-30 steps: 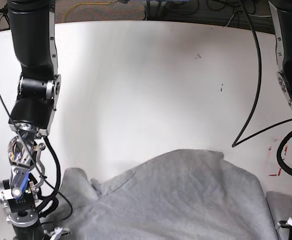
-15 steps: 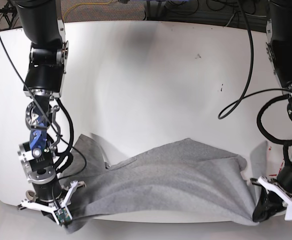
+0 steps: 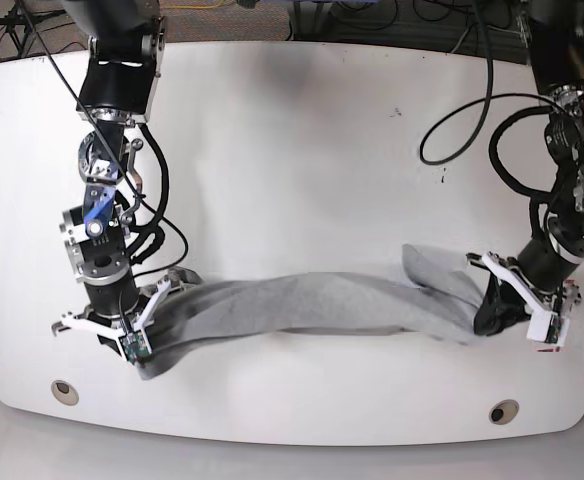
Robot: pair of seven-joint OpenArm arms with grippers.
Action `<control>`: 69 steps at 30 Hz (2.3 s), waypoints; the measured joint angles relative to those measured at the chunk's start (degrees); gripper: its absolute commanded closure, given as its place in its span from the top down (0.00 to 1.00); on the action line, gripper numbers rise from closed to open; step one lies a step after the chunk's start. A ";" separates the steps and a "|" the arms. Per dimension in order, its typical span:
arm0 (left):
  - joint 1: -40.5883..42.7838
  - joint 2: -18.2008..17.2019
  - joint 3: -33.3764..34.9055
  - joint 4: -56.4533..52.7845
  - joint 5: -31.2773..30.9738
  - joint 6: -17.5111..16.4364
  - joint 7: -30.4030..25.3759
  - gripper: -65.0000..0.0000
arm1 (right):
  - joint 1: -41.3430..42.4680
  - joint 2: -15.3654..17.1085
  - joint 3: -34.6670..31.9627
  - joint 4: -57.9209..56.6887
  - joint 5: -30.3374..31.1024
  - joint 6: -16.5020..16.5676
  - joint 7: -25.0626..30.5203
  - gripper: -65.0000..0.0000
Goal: Fold the T-shirt properly
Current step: 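Lower the stretched shirt onto the table with both grippers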
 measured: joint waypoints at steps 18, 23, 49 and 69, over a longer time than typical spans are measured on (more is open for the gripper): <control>20.02 -0.17 -6.99 1.07 0.07 -7.52 -0.66 0.00 | -16.65 -2.67 0.28 1.05 0.24 -0.31 4.07 0.00; 23.91 -0.39 -8.04 1.01 0.66 -7.98 -0.48 0.00 | -20.37 -2.51 0.52 1.05 0.20 -1.84 3.91 0.00; 35.21 -3.04 -12.68 0.59 4.15 -8.04 -0.74 0.00 | -28.89 -5.57 4.02 0.90 0.22 -2.03 4.46 0.00; 35.39 -3.06 -12.70 0.59 4.50 -8.02 -0.79 0.00 | -29.77 -7.26 4.11 0.87 0.22 -2.08 4.48 0.00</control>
